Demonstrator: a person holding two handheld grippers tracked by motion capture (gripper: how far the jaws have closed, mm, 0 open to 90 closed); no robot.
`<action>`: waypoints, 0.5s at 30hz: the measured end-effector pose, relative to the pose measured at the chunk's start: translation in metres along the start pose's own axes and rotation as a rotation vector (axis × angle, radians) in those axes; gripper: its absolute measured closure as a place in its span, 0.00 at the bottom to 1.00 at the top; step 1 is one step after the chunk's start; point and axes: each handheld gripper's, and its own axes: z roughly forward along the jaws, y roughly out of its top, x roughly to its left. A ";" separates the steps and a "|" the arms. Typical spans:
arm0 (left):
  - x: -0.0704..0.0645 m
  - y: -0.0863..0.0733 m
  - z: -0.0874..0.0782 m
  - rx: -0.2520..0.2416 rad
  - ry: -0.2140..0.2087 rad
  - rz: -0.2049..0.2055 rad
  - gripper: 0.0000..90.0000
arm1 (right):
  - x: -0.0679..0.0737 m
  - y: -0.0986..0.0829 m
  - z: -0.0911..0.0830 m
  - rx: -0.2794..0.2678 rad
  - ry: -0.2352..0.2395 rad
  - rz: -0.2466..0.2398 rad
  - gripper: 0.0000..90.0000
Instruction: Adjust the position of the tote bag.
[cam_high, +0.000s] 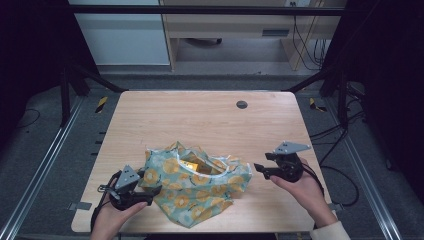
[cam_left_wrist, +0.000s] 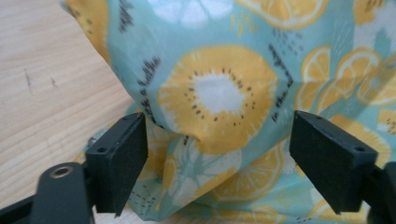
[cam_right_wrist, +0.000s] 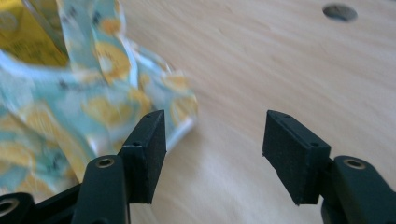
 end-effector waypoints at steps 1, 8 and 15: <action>-0.001 0.000 0.002 0.013 0.005 0.005 0.25 | 0.001 0.008 0.003 -0.001 0.007 -0.013 0.44; -0.002 -0.001 0.009 0.050 0.006 0.045 0.44 | 0.031 0.062 0.039 0.010 0.065 -0.092 0.52; -0.001 -0.002 0.006 0.060 0.003 0.042 0.46 | 0.064 0.093 0.084 0.058 0.141 -0.134 0.63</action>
